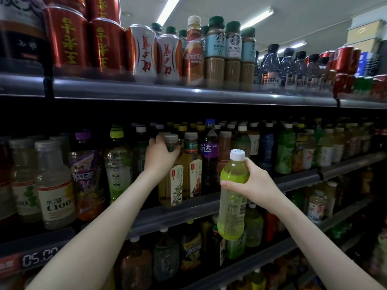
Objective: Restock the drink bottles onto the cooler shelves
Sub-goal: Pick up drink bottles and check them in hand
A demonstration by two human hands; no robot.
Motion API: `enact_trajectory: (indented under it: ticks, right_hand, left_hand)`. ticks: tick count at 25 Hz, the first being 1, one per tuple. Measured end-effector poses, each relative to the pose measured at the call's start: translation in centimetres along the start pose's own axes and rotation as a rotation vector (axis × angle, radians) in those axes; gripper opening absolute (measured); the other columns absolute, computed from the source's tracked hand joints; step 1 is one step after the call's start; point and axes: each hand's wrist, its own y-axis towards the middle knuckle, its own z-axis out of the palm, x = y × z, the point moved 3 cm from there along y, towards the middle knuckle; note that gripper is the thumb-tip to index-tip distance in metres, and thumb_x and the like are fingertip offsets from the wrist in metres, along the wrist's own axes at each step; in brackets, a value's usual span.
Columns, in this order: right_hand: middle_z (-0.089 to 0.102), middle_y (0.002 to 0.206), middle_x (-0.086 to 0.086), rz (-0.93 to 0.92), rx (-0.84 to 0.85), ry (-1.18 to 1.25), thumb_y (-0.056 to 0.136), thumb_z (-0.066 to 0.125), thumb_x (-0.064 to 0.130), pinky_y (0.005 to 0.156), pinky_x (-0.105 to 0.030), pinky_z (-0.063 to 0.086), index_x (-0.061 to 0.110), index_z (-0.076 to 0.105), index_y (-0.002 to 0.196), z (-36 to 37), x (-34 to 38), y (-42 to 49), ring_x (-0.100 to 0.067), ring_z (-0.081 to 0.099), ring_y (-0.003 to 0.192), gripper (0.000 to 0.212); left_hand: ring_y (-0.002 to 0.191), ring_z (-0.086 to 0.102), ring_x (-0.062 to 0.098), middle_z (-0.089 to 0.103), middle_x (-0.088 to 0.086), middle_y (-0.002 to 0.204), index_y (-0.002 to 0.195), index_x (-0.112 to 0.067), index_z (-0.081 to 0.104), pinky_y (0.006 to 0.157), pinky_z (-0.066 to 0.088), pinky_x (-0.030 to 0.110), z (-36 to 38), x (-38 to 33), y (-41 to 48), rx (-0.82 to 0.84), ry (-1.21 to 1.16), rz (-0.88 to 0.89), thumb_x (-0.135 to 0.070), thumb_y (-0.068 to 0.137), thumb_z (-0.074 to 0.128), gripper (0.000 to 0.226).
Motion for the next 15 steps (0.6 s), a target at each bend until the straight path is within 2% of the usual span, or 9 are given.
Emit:
enact_trajectory:
  ticks: [5,7,11,13,15]
  right_hand:
    - [0.062,0.100,0.013,0.001,-0.007,0.006,0.073,0.079,0.038,0.070,-0.015,0.046,0.027,0.053,0.116,0.2,0.0,0.2,-0.001,0.060,0.091,0.051]
    - [0.062,0.101,0.013,-0.005,-0.004,0.004,0.073,0.079,0.039,0.069,-0.014,0.045,0.027,0.052,0.116,0.4,0.3,0.3,-0.001,0.059,0.091,0.052]
    - [0.061,0.100,0.016,-0.008,-0.026,0.016,0.074,0.079,0.040,0.070,-0.013,0.045,0.027,0.052,0.114,0.3,0.8,0.4,0.002,0.058,0.091,0.051]
    - [0.062,0.100,0.015,-0.003,-0.026,0.023,0.073,0.079,0.041,0.068,-0.014,0.045,0.028,0.053,0.112,0.2,0.5,0.2,0.001,0.059,0.092,0.049]
    - [0.063,0.100,0.015,0.016,-0.009,0.027,0.073,0.079,0.040,0.064,-0.014,0.045,0.029,0.054,0.110,0.2,0.0,-0.5,-0.001,0.060,0.091,0.046]
  left_hand:
    - [0.096,0.057,0.012,0.062,-0.001,0.106,0.119,-0.017,0.055,0.076,0.046,0.022,-2.1,-1.3,-1.8,0.025,-0.106,0.083,-0.033,0.086,0.066,0.038]
    - [0.097,0.059,0.009,0.062,-0.006,0.104,0.121,-0.015,0.055,0.073,0.046,0.016,-3.4,-2.0,-3.0,-0.036,-0.169,0.109,-0.031,0.086,0.067,0.040]
    - [0.093,0.060,0.000,0.064,-0.009,0.104,0.122,-0.015,0.055,0.078,0.050,0.014,-7.9,-6.2,-4.6,-0.188,-0.315,0.251,-0.030,0.087,0.067,0.039]
    - [0.092,0.061,-0.003,0.065,-0.013,0.101,0.117,-0.022,0.058,0.076,0.048,0.011,-10.1,-7.8,-5.6,-0.156,-0.382,0.259,-0.031,0.086,0.067,0.034]
    - [0.091,0.063,-0.002,0.068,-0.013,0.098,0.111,-0.030,0.062,0.077,0.052,0.018,-10.6,-7.8,-7.0,-0.027,-0.473,0.186,-0.033,0.084,0.069,0.028]
